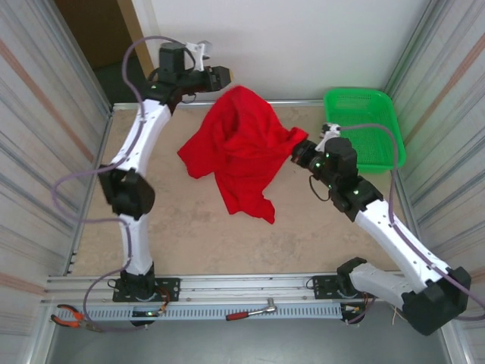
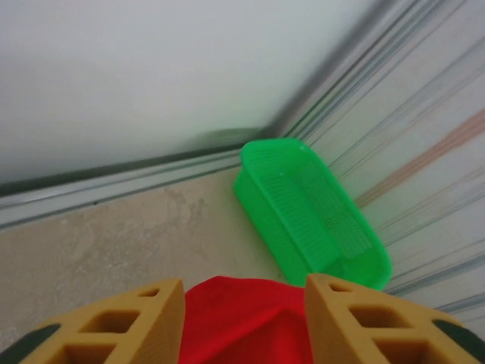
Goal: Fold the inside-out t-shirt
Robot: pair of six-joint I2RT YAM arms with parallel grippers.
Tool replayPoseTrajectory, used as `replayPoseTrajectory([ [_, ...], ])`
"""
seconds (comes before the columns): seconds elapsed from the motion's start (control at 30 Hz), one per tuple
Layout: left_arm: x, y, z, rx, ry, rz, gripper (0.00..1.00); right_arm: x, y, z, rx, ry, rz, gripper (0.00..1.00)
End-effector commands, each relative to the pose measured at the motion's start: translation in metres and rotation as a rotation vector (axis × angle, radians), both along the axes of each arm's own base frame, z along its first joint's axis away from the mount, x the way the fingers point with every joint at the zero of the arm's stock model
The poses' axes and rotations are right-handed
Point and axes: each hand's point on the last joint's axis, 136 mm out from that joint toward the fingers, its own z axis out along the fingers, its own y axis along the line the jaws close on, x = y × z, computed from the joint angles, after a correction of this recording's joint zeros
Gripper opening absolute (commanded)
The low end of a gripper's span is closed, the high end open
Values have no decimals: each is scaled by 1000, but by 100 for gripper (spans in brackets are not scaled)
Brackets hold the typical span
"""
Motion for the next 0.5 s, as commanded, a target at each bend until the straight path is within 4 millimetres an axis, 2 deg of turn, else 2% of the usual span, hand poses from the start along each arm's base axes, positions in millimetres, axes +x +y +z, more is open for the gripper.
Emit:
replayPoseTrajectory([
  [0.0,-18,-10,23,-38,8,-50,50,31,-30,-13,66,31,-98,0],
  [0.07,-36,-7,17,-19,19,-45,55,45,-37,-23,55,53,-93,0],
  [0.13,-60,-1,0,4,50,-21,59,56,-40,-28,47,69,-75,0],
  [0.23,-106,9,-40,18,124,16,60,64,-37,-31,25,72,-48,0],
  [0.37,-169,13,-124,151,264,77,61,67,-35,-26,10,60,-33,0],
  [0.47,-200,11,-181,257,369,100,61,64,-35,-21,-2,56,-24,0],
])
